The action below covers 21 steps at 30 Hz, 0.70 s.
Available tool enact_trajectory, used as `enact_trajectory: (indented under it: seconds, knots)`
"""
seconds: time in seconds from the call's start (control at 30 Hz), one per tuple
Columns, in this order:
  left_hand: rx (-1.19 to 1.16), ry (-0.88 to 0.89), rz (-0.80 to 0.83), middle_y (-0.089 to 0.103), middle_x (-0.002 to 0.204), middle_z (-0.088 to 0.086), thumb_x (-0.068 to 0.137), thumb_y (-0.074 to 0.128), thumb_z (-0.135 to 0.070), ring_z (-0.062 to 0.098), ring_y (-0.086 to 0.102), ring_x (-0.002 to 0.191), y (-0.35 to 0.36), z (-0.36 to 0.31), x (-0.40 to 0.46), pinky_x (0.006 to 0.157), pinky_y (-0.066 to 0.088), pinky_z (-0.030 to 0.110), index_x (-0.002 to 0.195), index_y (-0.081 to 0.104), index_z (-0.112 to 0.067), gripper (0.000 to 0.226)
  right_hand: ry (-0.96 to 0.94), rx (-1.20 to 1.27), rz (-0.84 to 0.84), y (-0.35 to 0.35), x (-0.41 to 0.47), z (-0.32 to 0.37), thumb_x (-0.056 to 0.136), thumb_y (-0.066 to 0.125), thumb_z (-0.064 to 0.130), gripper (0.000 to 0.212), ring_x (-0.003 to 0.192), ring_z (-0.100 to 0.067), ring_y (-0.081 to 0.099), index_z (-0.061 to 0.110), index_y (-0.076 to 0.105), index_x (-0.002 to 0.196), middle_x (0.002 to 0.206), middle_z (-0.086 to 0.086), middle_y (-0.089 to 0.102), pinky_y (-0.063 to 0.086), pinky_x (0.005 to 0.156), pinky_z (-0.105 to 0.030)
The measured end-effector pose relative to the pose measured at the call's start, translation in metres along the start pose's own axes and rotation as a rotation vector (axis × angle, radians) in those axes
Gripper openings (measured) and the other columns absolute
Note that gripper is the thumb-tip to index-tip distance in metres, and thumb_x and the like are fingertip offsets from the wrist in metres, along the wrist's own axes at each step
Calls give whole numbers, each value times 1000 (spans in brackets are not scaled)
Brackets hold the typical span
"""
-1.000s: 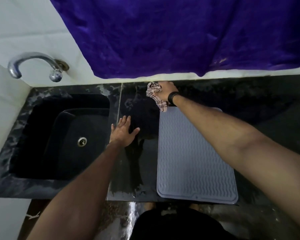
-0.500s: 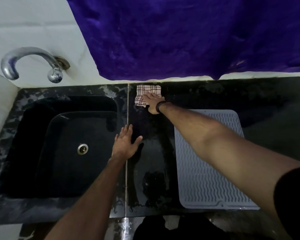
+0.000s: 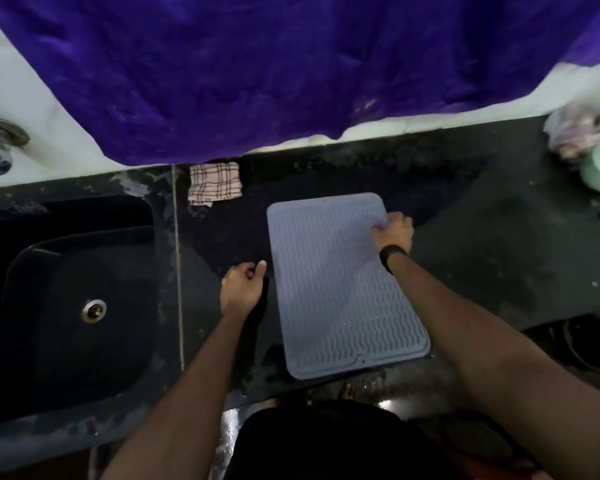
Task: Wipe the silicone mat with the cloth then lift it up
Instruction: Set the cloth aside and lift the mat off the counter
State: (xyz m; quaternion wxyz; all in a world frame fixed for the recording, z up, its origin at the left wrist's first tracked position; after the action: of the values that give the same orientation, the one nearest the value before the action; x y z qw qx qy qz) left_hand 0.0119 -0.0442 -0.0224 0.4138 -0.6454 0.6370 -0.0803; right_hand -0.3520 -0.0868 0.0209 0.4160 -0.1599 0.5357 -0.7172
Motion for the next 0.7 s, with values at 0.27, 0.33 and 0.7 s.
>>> enact_trajectory:
  seconds: [0.27, 0.33, 0.7]
  knots:
    - [57, -232, 107, 57, 140, 20, 98, 58, -52, 36, 59, 126, 57, -22, -23, 106, 49, 48, 132, 63, 2, 63, 127, 46, 65, -3, -24, -109, 85, 61, 32, 56, 123, -35, 42, 3, 47, 131, 133, -18, 44, 40, 100, -47]
    - [29, -293, 98, 52, 146, 21, 97, 61, -47, 37, 55, 131, 61, -22, -29, 109, 47, 48, 139, 56, 4, 66, 94, 94, 100, 1, -29, -107, 85, 61, 31, 52, 120, -34, 47, 3, 51, 128, 130, -17, 50, 43, 97, -44]
    - [202, -275, 48, 53, 141, 25, 105, 51, -36, 43, 54, 129, 73, -41, -60, 106, 48, 47, 138, 51, -5, 45, -58, 267, 413, 13, -41, -94, 94, 51, 24, 34, 104, -32, 58, 4, 42, 121, 121, -17, 54, 49, 83, -35]
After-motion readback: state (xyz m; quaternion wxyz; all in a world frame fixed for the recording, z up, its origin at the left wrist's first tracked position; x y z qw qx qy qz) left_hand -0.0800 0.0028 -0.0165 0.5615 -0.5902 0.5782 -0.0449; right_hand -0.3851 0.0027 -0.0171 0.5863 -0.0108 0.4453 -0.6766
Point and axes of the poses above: each hand's wrist, its own x-axis towards the middle knuckle, its own y-axis out of the palm, z = x × y, the point moved 7 cm from there along x, towards the middle knuckle
